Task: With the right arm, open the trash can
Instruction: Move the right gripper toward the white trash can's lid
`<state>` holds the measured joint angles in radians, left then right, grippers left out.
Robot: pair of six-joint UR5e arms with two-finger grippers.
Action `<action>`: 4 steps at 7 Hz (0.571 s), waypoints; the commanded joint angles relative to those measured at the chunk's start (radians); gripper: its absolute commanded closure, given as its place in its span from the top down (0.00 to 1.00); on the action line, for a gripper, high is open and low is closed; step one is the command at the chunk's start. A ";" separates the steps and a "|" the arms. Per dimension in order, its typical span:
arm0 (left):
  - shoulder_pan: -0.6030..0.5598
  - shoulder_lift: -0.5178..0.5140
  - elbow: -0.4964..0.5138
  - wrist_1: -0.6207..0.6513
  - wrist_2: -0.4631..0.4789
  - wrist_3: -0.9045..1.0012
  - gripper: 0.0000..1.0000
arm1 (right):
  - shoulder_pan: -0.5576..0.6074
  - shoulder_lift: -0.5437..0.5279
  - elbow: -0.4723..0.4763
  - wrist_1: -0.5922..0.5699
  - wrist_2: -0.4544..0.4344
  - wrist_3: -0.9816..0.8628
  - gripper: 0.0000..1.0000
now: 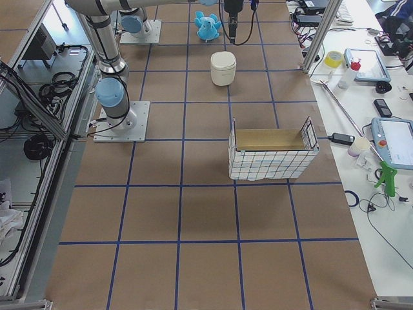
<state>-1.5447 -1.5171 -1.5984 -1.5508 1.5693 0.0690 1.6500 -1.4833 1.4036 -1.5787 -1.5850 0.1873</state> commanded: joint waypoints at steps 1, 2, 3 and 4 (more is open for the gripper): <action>0.000 0.000 0.000 0.000 0.000 0.000 1.00 | 0.002 0.006 0.003 0.002 0.099 0.015 0.00; 0.000 0.000 0.000 0.000 0.000 0.000 1.00 | 0.029 0.029 0.015 -0.001 0.106 0.076 0.00; 0.000 0.000 0.000 0.000 0.000 0.000 1.00 | 0.106 0.079 0.050 -0.050 0.102 0.102 0.00; 0.000 0.000 0.000 0.000 0.000 0.000 1.00 | 0.155 0.107 0.116 -0.146 0.092 0.112 0.00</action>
<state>-1.5447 -1.5172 -1.5984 -1.5509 1.5692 0.0690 1.7415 -1.4156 1.4574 -1.6365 -1.4879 0.2769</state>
